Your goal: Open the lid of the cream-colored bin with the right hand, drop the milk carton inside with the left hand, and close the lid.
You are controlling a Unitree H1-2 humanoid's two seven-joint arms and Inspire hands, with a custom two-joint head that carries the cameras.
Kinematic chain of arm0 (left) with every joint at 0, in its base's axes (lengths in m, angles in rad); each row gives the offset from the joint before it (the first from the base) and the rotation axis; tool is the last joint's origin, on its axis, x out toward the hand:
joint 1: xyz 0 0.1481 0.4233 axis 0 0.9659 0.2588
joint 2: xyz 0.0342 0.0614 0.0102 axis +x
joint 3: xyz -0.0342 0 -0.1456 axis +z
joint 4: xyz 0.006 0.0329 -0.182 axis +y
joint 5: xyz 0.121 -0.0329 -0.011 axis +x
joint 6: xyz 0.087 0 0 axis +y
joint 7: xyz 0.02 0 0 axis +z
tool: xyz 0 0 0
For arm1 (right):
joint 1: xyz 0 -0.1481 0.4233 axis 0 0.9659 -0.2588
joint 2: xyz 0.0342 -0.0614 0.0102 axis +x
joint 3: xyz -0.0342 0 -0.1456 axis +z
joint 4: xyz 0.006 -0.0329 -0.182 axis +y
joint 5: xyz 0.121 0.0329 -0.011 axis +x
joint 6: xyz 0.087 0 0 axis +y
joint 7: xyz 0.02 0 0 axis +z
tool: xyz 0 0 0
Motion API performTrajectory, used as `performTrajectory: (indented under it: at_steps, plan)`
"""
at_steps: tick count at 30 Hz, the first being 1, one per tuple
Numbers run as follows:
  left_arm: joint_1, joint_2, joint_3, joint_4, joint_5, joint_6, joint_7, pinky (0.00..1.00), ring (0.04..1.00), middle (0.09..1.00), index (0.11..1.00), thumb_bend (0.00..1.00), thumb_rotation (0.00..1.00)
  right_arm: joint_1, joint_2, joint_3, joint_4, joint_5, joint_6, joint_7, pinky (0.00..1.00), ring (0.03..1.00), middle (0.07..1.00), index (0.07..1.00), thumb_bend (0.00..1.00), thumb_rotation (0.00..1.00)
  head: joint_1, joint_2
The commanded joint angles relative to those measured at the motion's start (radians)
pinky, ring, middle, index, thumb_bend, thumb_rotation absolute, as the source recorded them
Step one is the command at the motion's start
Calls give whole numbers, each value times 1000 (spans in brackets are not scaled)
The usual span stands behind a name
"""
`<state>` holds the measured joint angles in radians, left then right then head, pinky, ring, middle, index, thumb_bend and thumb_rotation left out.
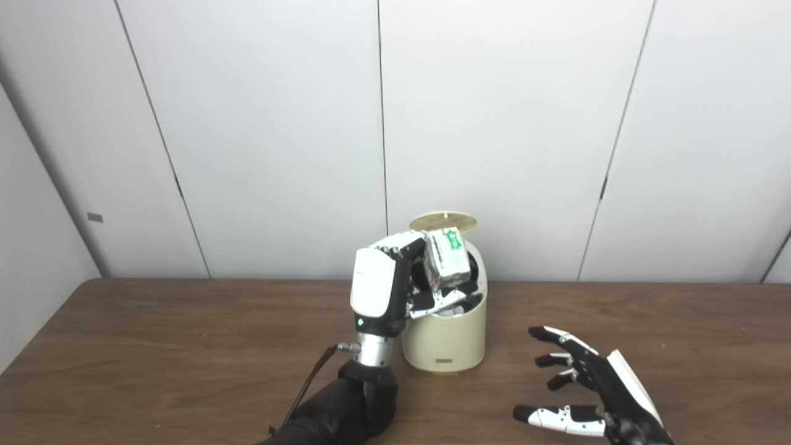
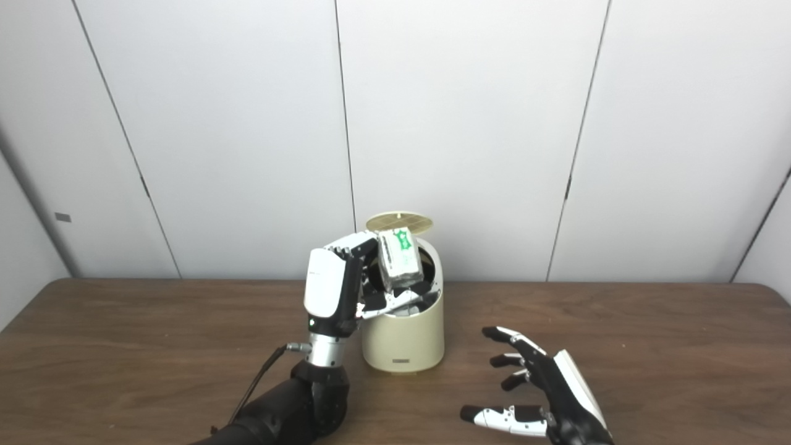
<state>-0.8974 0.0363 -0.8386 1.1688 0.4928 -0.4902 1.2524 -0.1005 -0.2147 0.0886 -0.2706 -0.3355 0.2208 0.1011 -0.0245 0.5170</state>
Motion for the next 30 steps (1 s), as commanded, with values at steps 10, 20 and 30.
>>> performTrajectory:
  at_steps: [10,20,30]
  plan:
    - [27,33,-6,23,-41,20,-127,478,471,488,487,503,0,-19,-8,-2,-29,-3,-47,-11,542,720,854,786,636,195,0,1]
    - [21,40,42,71,-18,20,-179,497,547,502,487,518,0,-22,-13,-3,-37,0,-45,-6,552,728,862,787,628,186,5,2]
    - [30,41,91,86,53,20,-177,737,819,859,883,831,241,-24,-11,-1,-40,1,-45,-7,547,720,859,787,630,174,7,3]
